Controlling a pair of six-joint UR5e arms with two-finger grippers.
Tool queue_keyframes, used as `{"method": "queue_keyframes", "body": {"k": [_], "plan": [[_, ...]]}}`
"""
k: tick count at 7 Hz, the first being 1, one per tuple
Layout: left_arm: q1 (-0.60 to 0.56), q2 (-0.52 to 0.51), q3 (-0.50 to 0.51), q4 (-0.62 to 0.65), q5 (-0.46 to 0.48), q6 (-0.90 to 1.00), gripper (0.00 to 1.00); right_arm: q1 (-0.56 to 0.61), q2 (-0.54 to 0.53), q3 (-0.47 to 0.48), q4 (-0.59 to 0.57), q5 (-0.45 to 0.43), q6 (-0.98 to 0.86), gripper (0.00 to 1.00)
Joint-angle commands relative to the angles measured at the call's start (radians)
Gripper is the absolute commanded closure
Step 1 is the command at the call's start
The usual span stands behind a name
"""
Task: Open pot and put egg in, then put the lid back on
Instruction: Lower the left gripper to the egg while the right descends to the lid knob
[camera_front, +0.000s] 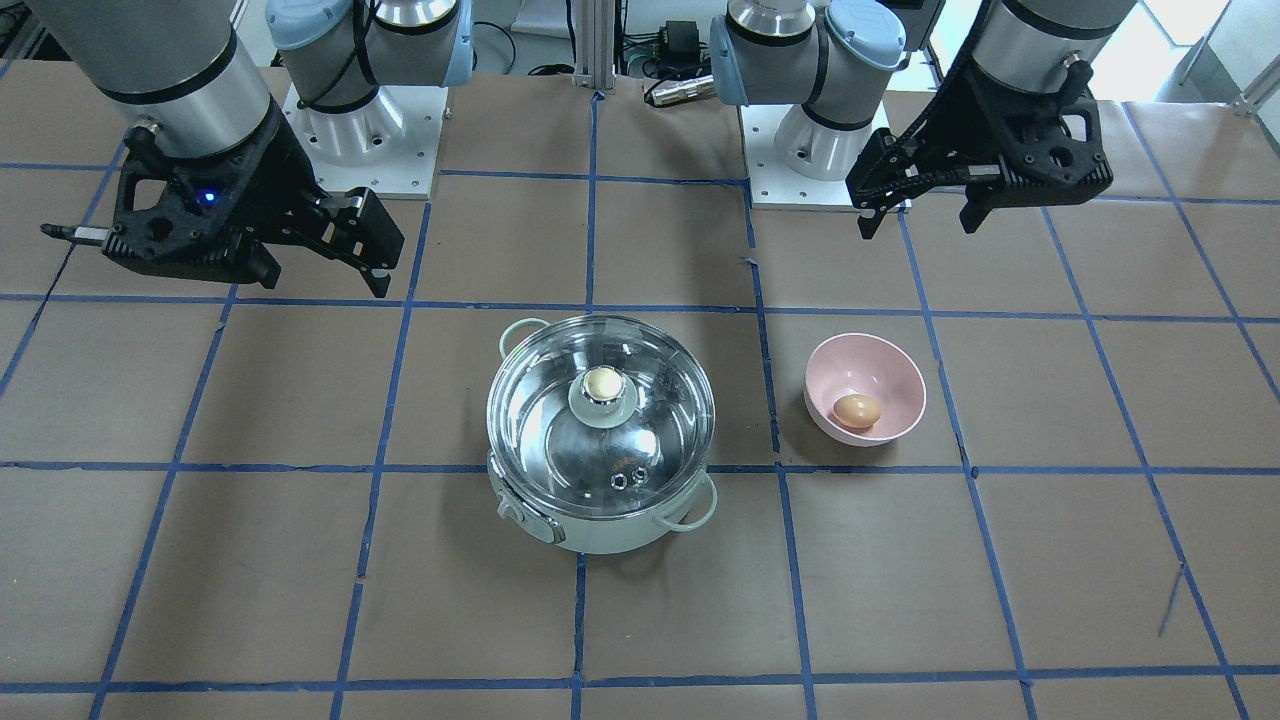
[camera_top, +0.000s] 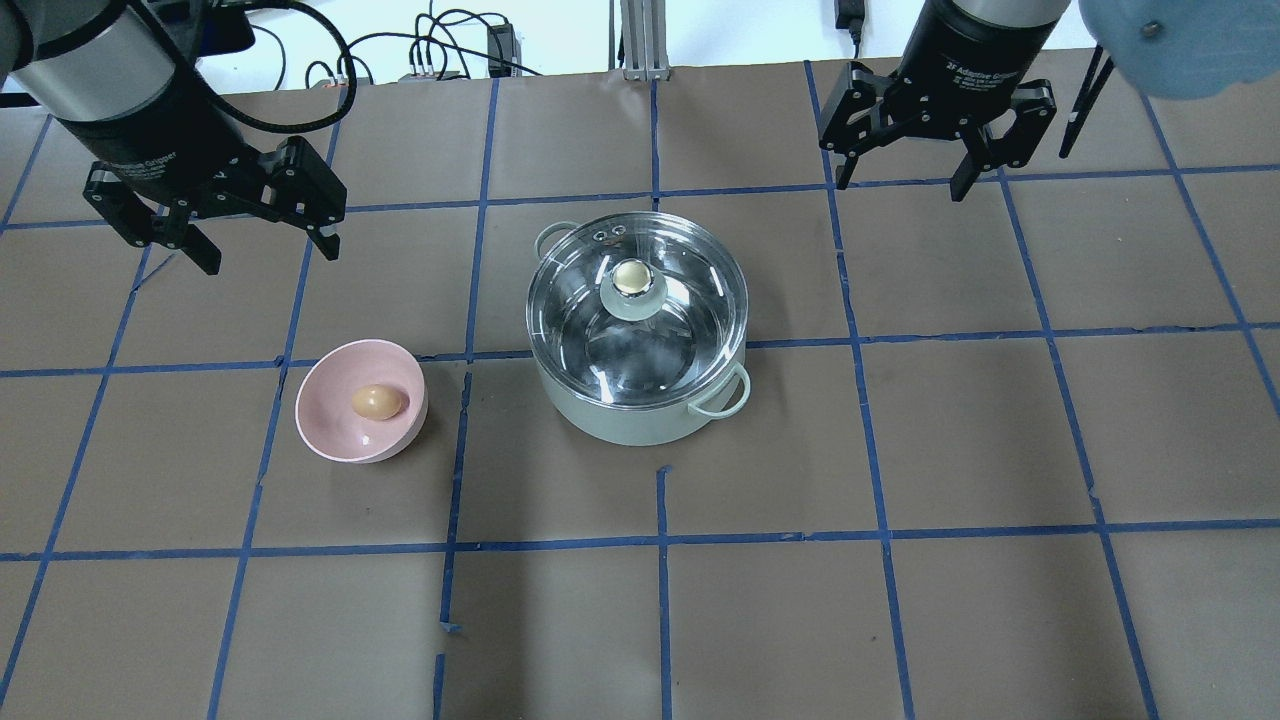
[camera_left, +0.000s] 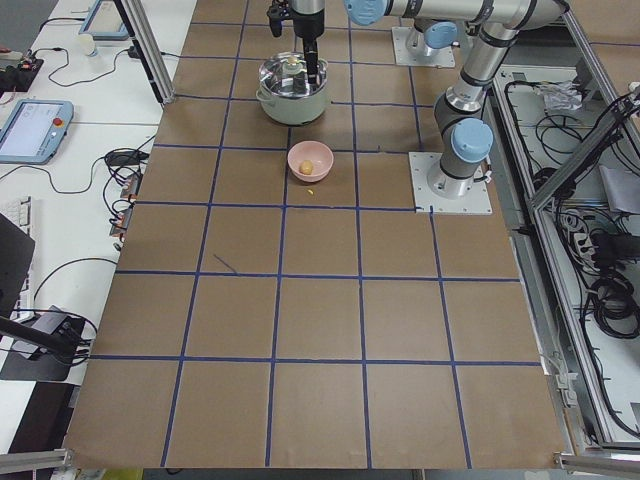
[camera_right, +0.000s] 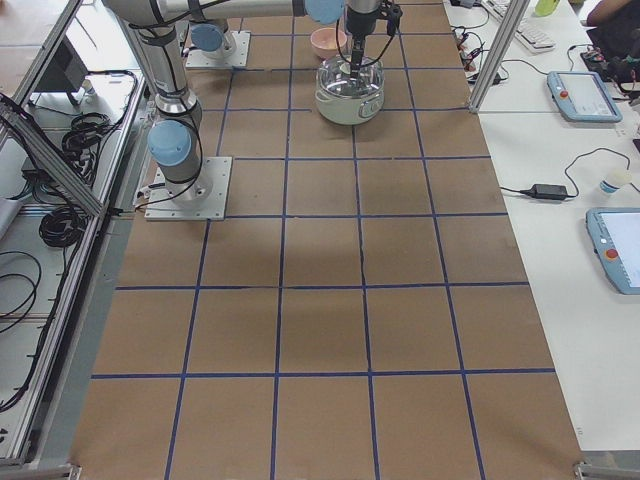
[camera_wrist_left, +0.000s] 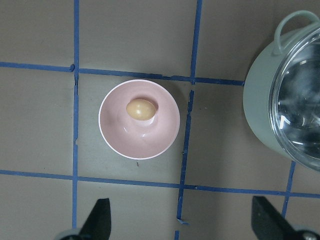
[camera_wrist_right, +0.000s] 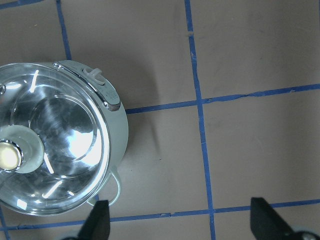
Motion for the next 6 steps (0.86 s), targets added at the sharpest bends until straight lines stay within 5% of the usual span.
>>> {"method": "queue_keyframes", "body": {"k": [1, 3, 6], "plan": [[-0.002, 0.012, -0.006, 0.001, 0.001, 0.003, 0.00, -0.001, 0.000, 0.001, -0.002, -0.001, -0.003, 0.00], [0.026, -0.003, -0.051, -0.002, 0.004, 0.071, 0.00, -0.001, 0.002, 0.003, -0.003, -0.033, -0.001, 0.00], [0.072, -0.092, -0.226, 0.324, 0.001, 0.135, 0.00, 0.063, 0.009, 0.018, -0.044, -0.045, 0.081, 0.01]]}}
